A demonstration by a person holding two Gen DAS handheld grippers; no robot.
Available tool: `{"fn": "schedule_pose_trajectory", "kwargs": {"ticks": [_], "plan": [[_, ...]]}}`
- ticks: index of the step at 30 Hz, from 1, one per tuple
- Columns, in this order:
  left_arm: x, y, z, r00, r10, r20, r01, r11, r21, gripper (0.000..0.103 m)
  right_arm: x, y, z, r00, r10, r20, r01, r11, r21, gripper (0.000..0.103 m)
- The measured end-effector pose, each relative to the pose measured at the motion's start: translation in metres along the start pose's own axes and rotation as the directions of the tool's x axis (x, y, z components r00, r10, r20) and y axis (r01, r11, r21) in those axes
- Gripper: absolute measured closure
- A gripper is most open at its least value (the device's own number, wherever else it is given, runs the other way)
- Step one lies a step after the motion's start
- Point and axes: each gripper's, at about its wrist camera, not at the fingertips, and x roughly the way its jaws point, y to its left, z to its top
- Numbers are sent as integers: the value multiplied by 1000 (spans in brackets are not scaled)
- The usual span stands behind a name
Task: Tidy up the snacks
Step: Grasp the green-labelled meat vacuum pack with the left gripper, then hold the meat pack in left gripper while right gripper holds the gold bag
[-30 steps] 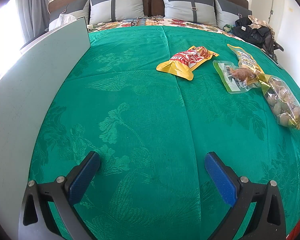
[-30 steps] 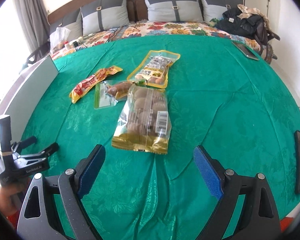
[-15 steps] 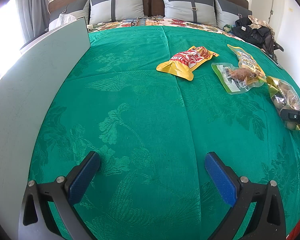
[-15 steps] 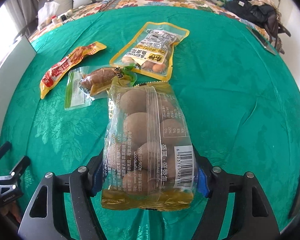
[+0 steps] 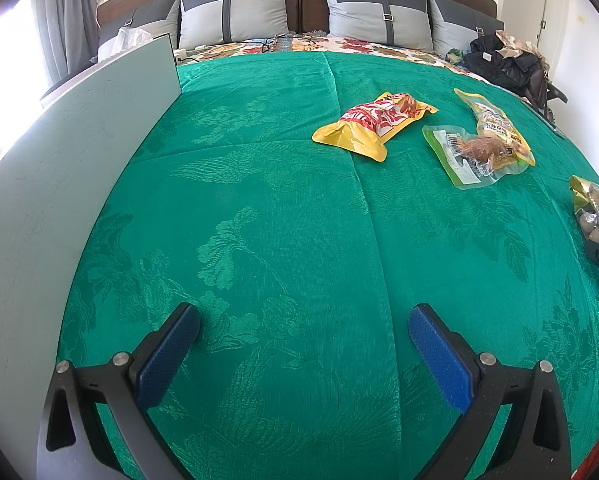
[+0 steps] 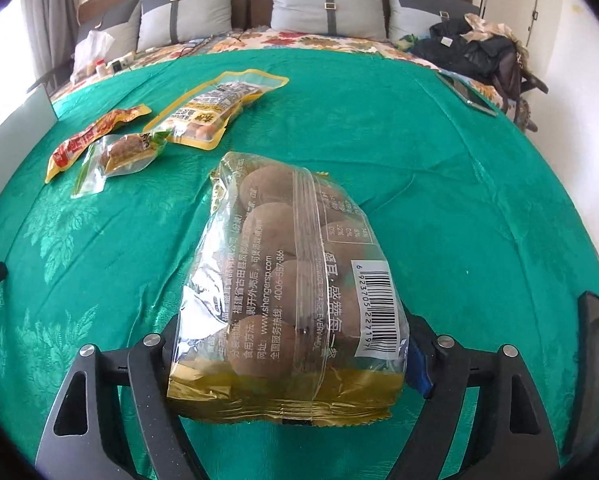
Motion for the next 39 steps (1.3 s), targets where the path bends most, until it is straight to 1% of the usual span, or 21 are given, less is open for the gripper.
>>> {"fn": "schedule_pose_trajectory", "kwargs": {"ticks": [4,10,12,14,15,17,19,20,22,24,26,28,30,31,32,33,34,35,36,37,39], "plan": [[0,0,0,1000,1,0,-1,1000,0,0,6,1,5,1000,8,-5,-8,1000,2,13],[0,-3,0,1000,-2,-7,2,1000,11,0,7,0,5,1000,3,-6,-3,1000,3,12],[1,-9,4,998,-28,-50,30,999,40,0,7,0,5,1000,3,-6,-3,1000,4,12],[3,-25,17,987,-92,-129,108,986,125,3,7,-1,5,1000,5,-6,-5,1000,4,12],[1,-36,25,981,-121,-149,146,974,174,4,7,-1,5,1000,5,-6,-5,1000,4,12],[-7,-60,47,977,-157,-145,193,941,278,6,7,-1,5,1000,4,-6,-4,1000,4,12],[-13,-87,73,972,-185,-142,226,896,383,5,7,-1,5,1000,4,-6,-4,1000,4,12],[-11,-101,85,970,-188,-154,237,871,430,5,7,-1,5,1000,4,-6,-4,1000,3,12],[-1,-130,108,969,-170,-182,241,826,510,5,7,-1,5,1000,4,-6,-4,1000,4,12],[16,-153,126,969,-143,-199,233,790,567,5,7,-1,5,1000,4,-6,-4,1000,4,12],[36,-172,138,970,-121,-210,226,764,604,5,7,-1,5,1000,5,-6,-5,1000,4,12],[58,-184,144,962,-108,-250,244,751,613,5,7,-1,5,1000,5,-6,-5,1000,4,11],[80,-192,145,952,-91,-292,258,753,606,5,7,-1,4,1000,5,-7,-5,1000,4,11],[90,-195,144,949,-75,-305,254,754,605,2,7,-1,4,1000,5,-7,-5,1000,4,11],[93,-195,147,951,-100,-294,262,766,587,1,7,-1,5,1000,6,-6,-6,1000,4,11],[96,-194,150,946,-112,-305,275,777,566,2,7,-1,5,1000,7,-6,-7,1000,4,11],[99,-191,152,934,-135,-331,302,793,529,9,8,-1,5,1000,7,-7,-7,1000,4,11],[99,-188,154,915,-182,-360,348,809,475,24,8,-1,5,1000,7,-6,-7,1000,5,11],[96,-184,155,919,-200,-340,347,821,453,34,8,-1,5,1000,7,-7,-7,1000,5,11],[93,-182,155,927,-190,-322,327,832,449,46,8,-1,5,1000,7,-7,-7,1000,4,11],[88,-176,150,929,-186,-320,316,851,420,52,8,-1,5,1000,8,-6,-8,1000,5,11]]}}
